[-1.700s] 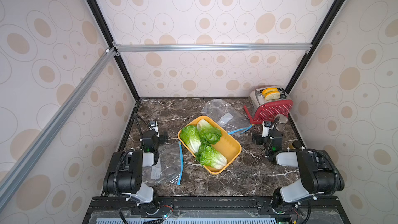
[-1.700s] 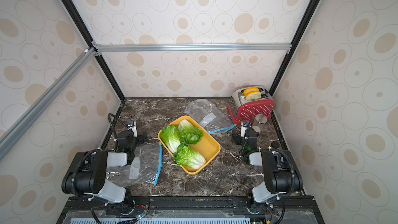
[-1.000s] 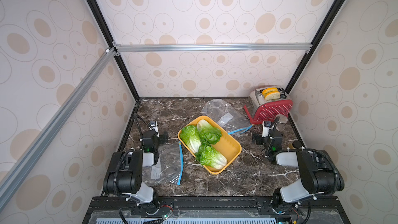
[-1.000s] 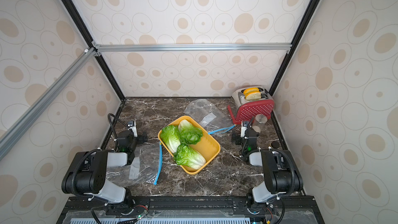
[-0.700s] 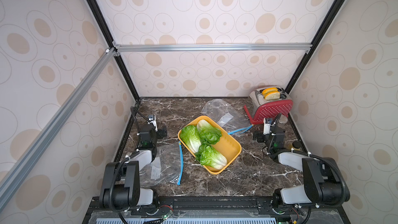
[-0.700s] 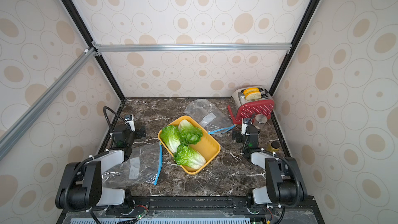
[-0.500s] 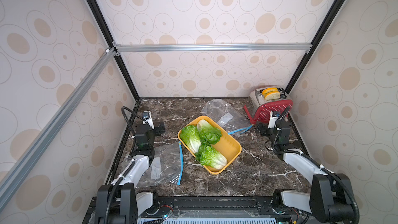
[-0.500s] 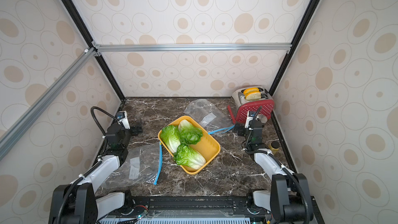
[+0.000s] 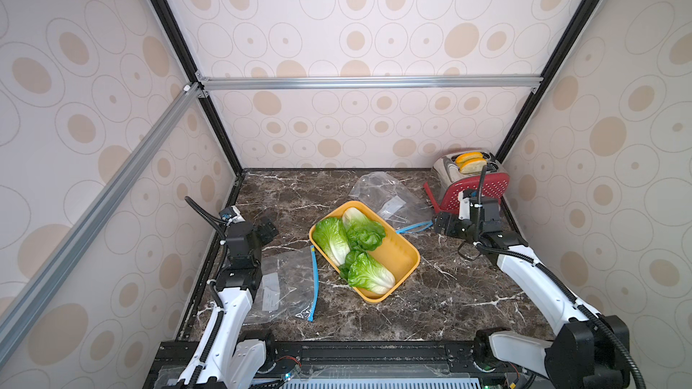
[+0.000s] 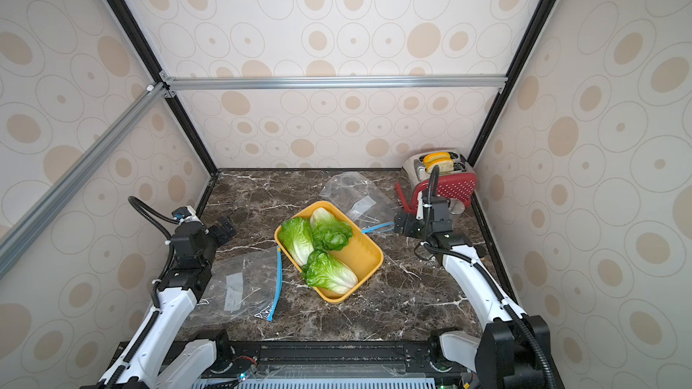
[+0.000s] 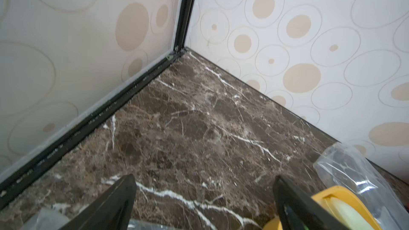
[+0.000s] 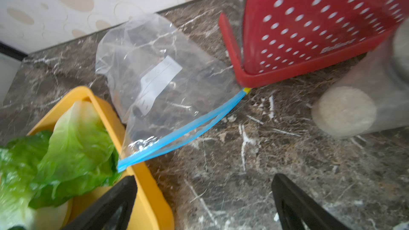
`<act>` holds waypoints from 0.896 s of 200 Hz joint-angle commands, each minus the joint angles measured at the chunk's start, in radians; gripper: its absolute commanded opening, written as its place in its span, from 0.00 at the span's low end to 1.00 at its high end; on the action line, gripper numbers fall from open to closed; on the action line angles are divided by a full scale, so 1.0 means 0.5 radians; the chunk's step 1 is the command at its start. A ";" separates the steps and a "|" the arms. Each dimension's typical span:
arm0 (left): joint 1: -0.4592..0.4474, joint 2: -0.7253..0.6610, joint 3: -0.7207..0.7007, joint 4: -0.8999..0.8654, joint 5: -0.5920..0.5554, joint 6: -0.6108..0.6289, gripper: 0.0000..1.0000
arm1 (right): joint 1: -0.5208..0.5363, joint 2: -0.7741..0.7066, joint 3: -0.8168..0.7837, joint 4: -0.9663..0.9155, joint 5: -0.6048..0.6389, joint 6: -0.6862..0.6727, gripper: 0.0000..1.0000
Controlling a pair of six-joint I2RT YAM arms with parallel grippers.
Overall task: Put the chinese cabbages into a zipper bag and zip it
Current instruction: Adjust the basket at the center of the board.
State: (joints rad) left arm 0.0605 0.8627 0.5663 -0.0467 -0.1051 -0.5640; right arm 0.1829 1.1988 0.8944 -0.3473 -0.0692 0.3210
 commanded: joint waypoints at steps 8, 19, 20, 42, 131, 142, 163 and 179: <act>-0.003 -0.093 0.127 -0.507 0.302 -0.214 0.99 | 0.242 0.035 0.142 -0.553 0.061 -0.065 1.00; -0.005 -0.121 0.136 -0.626 0.360 -0.242 0.99 | 0.368 0.088 0.199 -0.667 0.106 -0.099 1.00; -0.006 -0.124 0.137 -0.637 0.363 -0.243 0.99 | 0.375 0.094 0.208 -0.680 0.107 -0.102 1.00; -0.007 -0.191 0.116 -0.756 0.461 -0.269 0.99 | 0.533 0.223 0.314 -0.775 0.065 -0.132 0.99; -0.024 -0.182 0.070 -0.864 0.610 -0.355 0.99 | 0.650 1.004 0.686 -0.686 0.071 -0.166 0.79; -0.027 -0.154 0.075 -0.865 0.619 -0.364 0.99 | 0.650 1.077 0.734 -0.674 0.093 -0.176 0.74; -0.038 -0.112 0.091 -0.882 0.621 -0.350 0.99 | 0.650 1.175 0.801 -0.651 0.066 -0.181 0.58; -0.044 -0.097 0.097 -0.902 0.609 -0.333 0.99 | 0.650 1.209 0.820 -0.646 0.096 -0.173 0.49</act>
State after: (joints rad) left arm 0.0460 0.8059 0.5907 -0.4526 0.2012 -0.7193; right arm 0.5030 1.7805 1.2720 -0.6640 -0.0452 0.2325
